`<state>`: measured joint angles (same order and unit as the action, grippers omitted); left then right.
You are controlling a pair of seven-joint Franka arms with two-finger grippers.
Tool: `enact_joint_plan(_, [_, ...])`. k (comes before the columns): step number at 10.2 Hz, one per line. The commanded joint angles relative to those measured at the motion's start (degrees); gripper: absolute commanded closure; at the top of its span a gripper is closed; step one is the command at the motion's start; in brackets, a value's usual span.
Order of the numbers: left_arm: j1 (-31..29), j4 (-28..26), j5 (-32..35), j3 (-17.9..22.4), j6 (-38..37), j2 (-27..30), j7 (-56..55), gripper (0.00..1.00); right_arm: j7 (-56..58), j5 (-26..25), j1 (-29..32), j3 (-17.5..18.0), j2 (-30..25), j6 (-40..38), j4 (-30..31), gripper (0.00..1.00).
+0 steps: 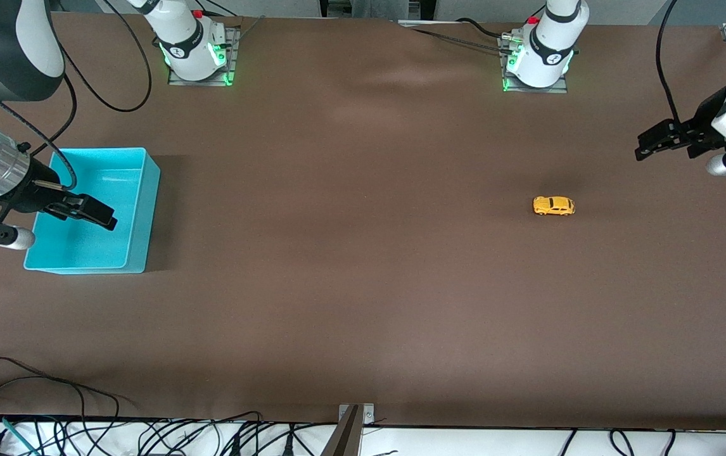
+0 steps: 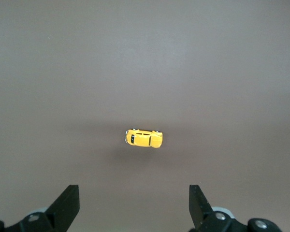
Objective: Wind up and store yellow beetle car
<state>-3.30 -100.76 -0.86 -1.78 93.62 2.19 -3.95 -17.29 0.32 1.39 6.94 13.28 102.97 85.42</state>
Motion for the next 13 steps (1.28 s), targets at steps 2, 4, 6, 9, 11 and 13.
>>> enact_joint_plan(2, [-0.6,-5.7,1.0,-0.2,4.9,-0.2,1.5,0.00,1.4,1.0,0.3,0.0,0.0,0.5,-0.1,0.00])
enact_joint_plan(4, [-0.6,-11.4,1.0,-0.1,13.3,-3.0,1.4,0.00,1.6,1.1,0.4,0.0,0.0,0.5,-0.1,0.00])
enact_joint_plan(6, [-0.6,-15.8,1.0,0.6,20.8,-4.0,1.4,0.00,1.6,1.1,0.4,0.0,0.0,0.5,-0.2,0.00])
enact_joint_plan(9, [-0.6,-22.5,1.0,0.6,29.4,-4.9,1.3,0.00,1.6,1.1,0.4,0.0,0.0,0.6,-0.2,0.00])
enact_joint_plan(11, [-0.6,-24.9,1.0,0.6,31.4,-5.6,1.0,0.00,1.6,1.1,0.4,0.0,0.1,0.6,-0.1,0.00])
enact_joint_plan(13, [-0.6,-26.6,1.0,0.6,34.2,-7.6,0.8,0.00,1.6,1.1,0.4,0.0,0.1,1.0,-0.1,0.00])
